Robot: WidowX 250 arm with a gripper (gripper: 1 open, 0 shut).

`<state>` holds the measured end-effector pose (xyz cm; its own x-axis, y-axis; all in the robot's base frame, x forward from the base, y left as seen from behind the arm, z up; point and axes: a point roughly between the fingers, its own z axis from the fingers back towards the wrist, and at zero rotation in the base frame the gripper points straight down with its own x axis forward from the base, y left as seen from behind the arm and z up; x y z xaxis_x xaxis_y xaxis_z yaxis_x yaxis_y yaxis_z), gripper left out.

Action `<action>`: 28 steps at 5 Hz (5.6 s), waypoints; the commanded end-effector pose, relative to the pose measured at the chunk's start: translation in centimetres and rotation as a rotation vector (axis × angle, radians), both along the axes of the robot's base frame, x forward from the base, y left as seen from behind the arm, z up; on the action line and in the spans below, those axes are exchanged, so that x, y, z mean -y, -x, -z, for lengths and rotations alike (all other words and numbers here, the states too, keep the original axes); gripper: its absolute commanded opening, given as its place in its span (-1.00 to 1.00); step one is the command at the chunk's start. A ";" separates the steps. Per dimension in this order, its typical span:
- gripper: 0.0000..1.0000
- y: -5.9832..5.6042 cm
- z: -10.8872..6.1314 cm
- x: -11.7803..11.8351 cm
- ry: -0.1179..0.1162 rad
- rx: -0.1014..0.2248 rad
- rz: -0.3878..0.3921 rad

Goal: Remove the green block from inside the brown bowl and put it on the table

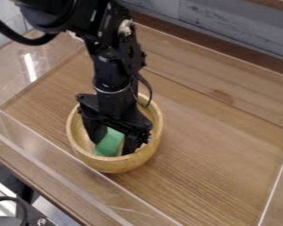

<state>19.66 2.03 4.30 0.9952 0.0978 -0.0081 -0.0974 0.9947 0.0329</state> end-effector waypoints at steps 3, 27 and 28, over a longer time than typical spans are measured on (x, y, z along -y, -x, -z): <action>1.00 -0.5 0.3 -0.5 0.009 0.024 -0.009; -1.00 -1.9 -4.8 1.4 0.096 0.058 -0.063; -1.00 -1.8 -4.9 1.7 0.097 0.056 -0.064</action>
